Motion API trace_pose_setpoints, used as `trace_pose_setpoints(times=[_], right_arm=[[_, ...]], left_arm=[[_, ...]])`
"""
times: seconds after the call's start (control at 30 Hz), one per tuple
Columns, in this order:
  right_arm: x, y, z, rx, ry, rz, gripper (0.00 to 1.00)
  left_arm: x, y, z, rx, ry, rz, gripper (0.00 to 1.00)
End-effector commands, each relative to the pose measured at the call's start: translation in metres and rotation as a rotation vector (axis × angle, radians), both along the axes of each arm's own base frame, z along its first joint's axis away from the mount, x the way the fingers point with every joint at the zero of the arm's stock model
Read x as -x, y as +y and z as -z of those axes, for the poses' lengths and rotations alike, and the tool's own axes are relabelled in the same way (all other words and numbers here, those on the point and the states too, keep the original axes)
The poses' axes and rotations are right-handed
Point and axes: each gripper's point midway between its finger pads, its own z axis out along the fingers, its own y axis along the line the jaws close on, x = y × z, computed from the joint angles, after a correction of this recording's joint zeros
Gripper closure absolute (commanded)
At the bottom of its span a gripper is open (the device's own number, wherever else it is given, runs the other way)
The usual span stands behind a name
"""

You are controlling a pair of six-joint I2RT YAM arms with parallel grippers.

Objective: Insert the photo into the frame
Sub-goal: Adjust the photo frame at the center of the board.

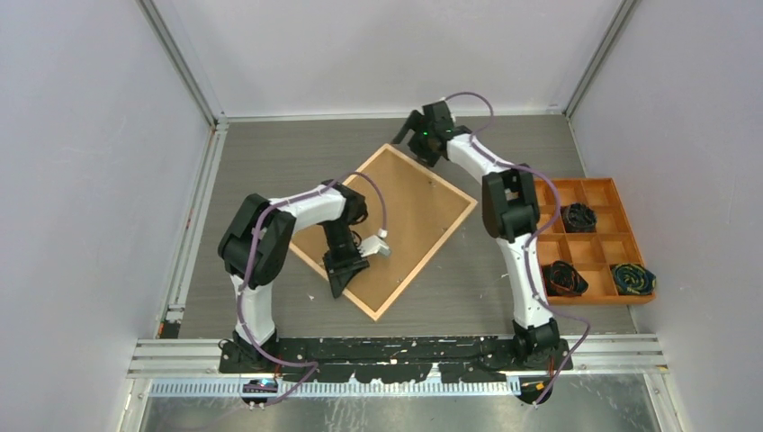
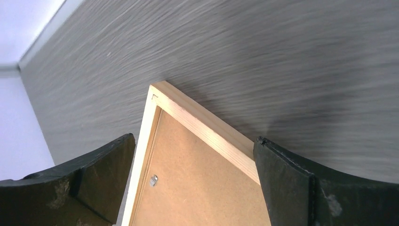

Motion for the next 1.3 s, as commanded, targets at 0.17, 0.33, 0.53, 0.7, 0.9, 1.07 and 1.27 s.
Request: trace_pose_setpoints(times=[0.17,0.33,0.53,0.7,0.9,1.07,1.27], right_arm=[[0.029,0.039,-0.04,0.051,0.038,-0.164,0.0],[0.024,-0.024,-0.087,0.102,-0.054,-0.04,0.0],[0.067,-0.08,-0.112,0.252,-0.061,0.072,0.0],[0.136,-0.099,-0.099,0.203,0.013,0.115,0.0],[0.218,-0.094,-0.069,0.046,0.112,0.08,0.0],[0.26,-0.07,-0.037,-0.08,0.221,0.036,0.0],[0.267,-0.033,-0.01,-0.277,0.295,0.019,0.0]], left_arm=[[-0.016,-0.055,-0.022,0.265,-0.06,0.068,0.46],[-0.011,-0.036,-0.059,0.342,-0.025,0.017,0.24],[-0.037,0.007,-0.085,0.342,-0.09,-0.068,0.27],[-0.111,0.084,-0.101,0.322,-0.254,-0.338,0.37],[-0.158,0.193,-0.051,0.114,-0.312,-0.629,0.62],[-0.139,0.196,-0.012,0.08,-0.261,-0.637,0.73],[-0.139,0.178,0.011,0.073,-0.24,-0.646,0.78]])
